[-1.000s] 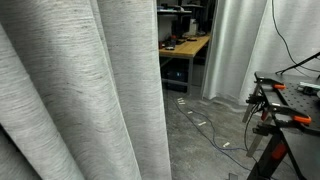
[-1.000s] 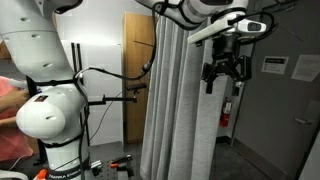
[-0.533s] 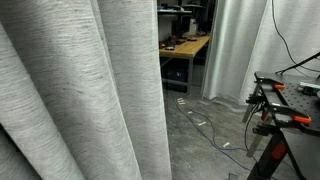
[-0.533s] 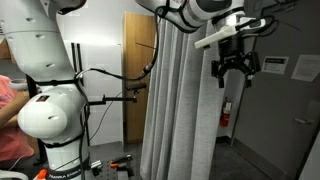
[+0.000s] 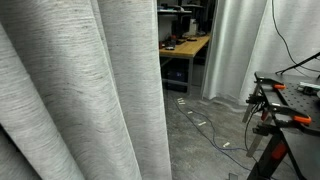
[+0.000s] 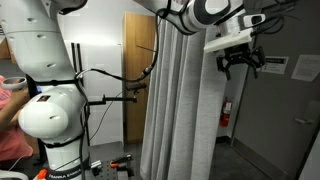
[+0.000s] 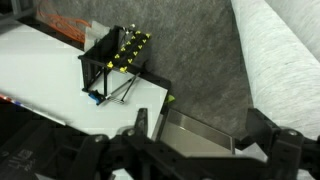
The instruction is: Draw the curtain closed
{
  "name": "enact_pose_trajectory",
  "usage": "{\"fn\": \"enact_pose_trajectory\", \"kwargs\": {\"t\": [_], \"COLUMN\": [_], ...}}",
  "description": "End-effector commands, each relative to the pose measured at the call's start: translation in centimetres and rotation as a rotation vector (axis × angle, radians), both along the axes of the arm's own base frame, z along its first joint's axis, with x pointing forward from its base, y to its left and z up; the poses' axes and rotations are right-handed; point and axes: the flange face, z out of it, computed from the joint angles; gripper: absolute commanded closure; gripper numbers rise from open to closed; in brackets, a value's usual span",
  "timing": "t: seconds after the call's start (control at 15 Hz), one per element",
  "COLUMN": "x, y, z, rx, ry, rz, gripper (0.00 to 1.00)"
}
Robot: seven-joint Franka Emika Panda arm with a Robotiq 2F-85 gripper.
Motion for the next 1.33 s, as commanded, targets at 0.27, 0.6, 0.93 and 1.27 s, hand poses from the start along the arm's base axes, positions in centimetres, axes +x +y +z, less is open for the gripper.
{"fn": "enact_pose_trajectory", "kwargs": {"t": [0.27, 0.6, 0.93, 1.27], "x": [-1.3, -2.0, -2.2, -1.5], "y": [4.7, 6.7, 9.4, 12.3], "z": [-2.5, -3.1, -2.5, -1.8], "rx": [0.015, 0.005, -0.016, -0.024], "ry": [0.013, 0.03, 0.059, 0.064], "rz": [0.171, 0.221, 0.303, 0.355], "gripper": [0.0, 0.0, 0.0, 0.0]}}
